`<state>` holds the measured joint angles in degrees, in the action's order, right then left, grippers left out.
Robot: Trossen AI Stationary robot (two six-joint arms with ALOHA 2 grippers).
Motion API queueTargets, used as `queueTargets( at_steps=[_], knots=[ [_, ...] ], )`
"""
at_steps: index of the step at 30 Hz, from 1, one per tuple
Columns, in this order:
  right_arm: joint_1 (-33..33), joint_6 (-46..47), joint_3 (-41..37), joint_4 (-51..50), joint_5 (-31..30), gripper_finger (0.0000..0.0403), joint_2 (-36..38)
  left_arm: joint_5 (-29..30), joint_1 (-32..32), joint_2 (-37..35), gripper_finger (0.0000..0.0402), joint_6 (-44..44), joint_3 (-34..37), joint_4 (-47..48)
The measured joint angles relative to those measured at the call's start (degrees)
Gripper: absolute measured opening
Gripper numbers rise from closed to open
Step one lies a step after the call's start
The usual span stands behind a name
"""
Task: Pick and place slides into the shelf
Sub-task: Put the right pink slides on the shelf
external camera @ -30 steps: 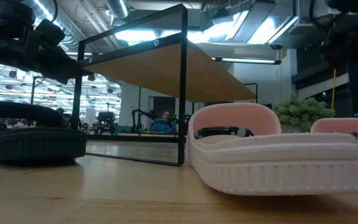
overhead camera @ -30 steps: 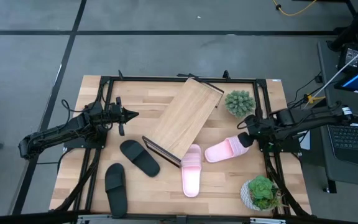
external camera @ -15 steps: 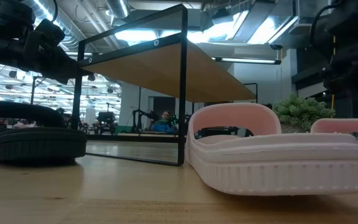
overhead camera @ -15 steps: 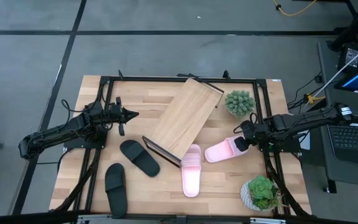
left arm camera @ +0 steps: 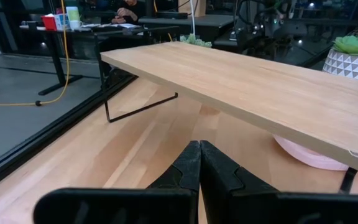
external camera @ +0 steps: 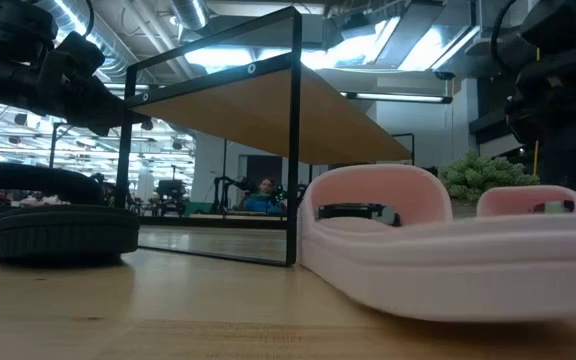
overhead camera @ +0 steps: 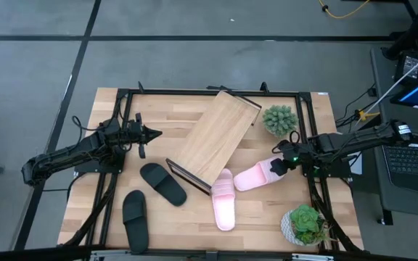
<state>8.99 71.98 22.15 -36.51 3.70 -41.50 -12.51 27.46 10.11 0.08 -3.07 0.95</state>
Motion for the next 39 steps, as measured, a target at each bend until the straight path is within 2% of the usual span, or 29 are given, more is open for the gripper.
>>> queueTargets(
  at_steps=[26, 33, 39],
  knots=[
    [0.0, 1.5, 0.0, 1.1, 0.0, 0.0217, -4.4, 0.0, 0.0, 0.0, 0.0000, 0.1, 0.0, 0.2],
    [0.0, 1.3, 0.0, 2.8, 0.6, 0.0198, -4.4, 0.0, 0.0, 0.0, 0.0000, 0.1, 0.0, 1.0],
    [0.0, -0.8, 0.0, 3.4, 0.9, 0.0166, -4.4, 0.0, 0.0, 0.0, 0.0000, 0.2, 0.0, 1.0]
  ],
)
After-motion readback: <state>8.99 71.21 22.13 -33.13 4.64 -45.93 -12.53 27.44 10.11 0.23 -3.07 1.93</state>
